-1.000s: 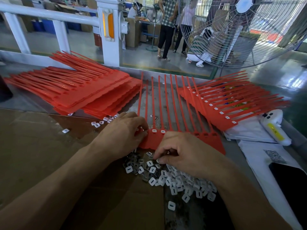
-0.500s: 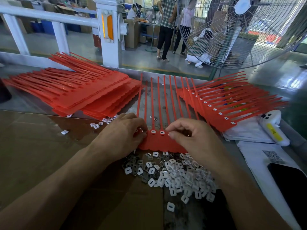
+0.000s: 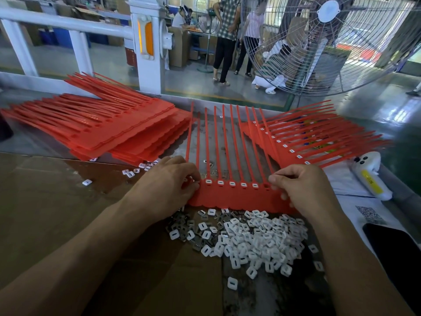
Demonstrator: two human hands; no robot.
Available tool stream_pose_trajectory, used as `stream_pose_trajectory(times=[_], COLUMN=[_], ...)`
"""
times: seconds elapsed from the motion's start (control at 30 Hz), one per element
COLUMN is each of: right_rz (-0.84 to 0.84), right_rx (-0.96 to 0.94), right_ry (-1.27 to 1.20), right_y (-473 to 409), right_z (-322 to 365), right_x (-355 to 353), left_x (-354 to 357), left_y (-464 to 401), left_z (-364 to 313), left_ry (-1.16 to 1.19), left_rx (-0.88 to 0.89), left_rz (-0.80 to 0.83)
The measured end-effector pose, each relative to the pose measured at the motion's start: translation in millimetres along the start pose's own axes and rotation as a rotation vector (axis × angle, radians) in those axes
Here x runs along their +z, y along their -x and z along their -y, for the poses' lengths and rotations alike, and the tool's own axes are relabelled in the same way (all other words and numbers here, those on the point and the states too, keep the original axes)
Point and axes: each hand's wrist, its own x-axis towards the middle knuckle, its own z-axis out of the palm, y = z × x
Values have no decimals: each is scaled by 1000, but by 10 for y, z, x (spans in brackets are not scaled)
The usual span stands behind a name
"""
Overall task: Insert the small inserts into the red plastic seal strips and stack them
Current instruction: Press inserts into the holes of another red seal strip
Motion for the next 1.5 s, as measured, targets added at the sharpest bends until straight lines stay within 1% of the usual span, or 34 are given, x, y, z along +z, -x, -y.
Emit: stream_pose_trajectory(times=[0.13, 0.27, 0.37, 0.7, 0.8, 1.0, 1.23, 1.5], right_rz=[1, 41, 56, 32, 8, -38, -38, -6], right_rx=[-13, -42, -56, -76, -78, -58, -16, -9], right_ry=[111, 183, 190, 169, 205, 197, 251, 390], right_y=[-33, -31, -35, -57, -53, -71, -96, -115], right_z=[-57, -41, -39, -71, -79, -91, -92, -64], right_x=[-12, 24, 39, 78, 91, 131, 165, 207], left_x=[-1, -10, -15, -21, -19, -14, -3, -6], left_y=[-1, 4, 2, -6, -4, -11, -12, -14], left_z=[-4, -12, -16, -18, -12, -4, 11, 4], left_ry=[0, 4, 2, -1, -1, -10, -8, -13], left_rx=[-4, -8, -12, -15, -14, -10, -7, -12], left_rz=[4, 1, 7, 11, 9, 9, 1, 7])
